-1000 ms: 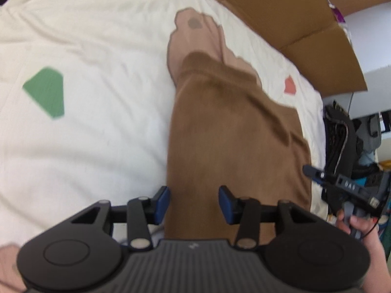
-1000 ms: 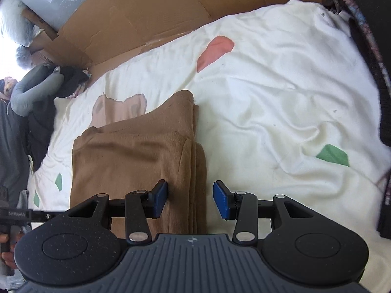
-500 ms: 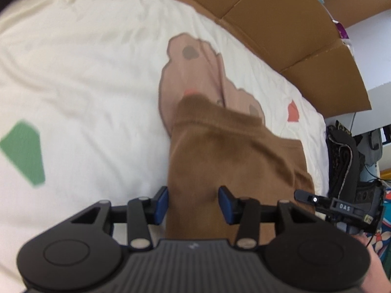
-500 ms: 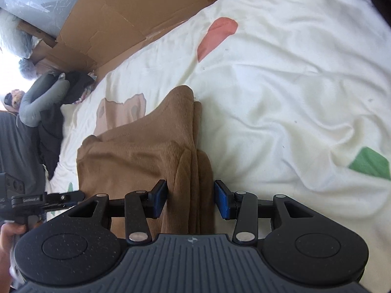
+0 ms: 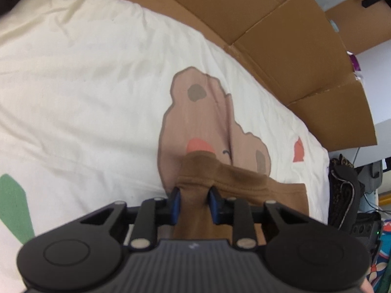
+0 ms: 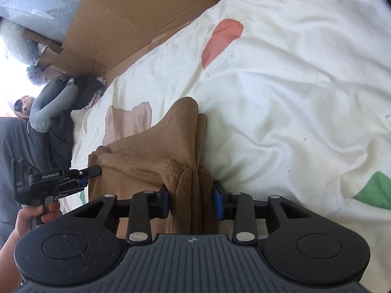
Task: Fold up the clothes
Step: 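Pinch the end of the brown strip with both grippers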
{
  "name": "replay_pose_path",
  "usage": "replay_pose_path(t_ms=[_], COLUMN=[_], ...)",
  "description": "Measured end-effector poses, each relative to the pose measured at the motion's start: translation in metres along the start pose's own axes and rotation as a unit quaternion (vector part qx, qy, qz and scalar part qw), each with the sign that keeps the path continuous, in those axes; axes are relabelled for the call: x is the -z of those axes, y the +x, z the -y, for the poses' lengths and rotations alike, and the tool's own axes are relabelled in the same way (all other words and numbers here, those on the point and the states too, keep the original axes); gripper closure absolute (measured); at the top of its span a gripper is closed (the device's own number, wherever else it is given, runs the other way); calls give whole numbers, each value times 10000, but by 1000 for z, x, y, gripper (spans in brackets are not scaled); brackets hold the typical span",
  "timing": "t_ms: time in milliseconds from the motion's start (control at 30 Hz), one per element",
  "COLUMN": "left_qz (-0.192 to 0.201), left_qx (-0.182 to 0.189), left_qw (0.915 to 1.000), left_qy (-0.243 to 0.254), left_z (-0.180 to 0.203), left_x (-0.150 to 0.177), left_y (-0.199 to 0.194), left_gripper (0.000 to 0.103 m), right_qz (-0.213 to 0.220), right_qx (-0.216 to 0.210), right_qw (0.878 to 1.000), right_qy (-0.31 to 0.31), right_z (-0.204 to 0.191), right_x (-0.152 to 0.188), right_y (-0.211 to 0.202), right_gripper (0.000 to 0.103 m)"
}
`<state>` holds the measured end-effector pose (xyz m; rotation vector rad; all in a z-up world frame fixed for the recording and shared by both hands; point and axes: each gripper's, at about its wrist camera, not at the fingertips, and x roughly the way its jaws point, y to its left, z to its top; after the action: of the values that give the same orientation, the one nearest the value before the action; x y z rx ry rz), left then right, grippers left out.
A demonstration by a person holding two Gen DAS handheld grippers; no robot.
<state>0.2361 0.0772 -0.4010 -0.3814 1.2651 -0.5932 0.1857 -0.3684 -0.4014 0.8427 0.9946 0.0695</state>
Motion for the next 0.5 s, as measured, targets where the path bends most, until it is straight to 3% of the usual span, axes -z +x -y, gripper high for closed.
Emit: replay_pose_path(t_ms=[133, 300, 367, 500], left_qz=[47, -102, -210, -305], left_qx=[50, 53, 74, 180], left_qw=[10000, 9999, 9997, 9994], left_qy=[5, 52, 64, 2], left_z=[-4, -10, -12, -17], left_x=[4, 13, 20, 33], left_y=[-4, -12, -14, -16], left_gripper=[76, 63, 62, 62], right_qz=[165, 59, -25, -238], right_qx=[59, 378, 452, 386], right_qw=[9997, 9955, 9955, 9982], right_qy=[-196, -866, -830, -380], right_z=[-12, -26, -21, -3], right_x=[2, 3, 0, -4], right_y=[-6, -12, -15, -10], right_gripper=[77, 69, 60, 53])
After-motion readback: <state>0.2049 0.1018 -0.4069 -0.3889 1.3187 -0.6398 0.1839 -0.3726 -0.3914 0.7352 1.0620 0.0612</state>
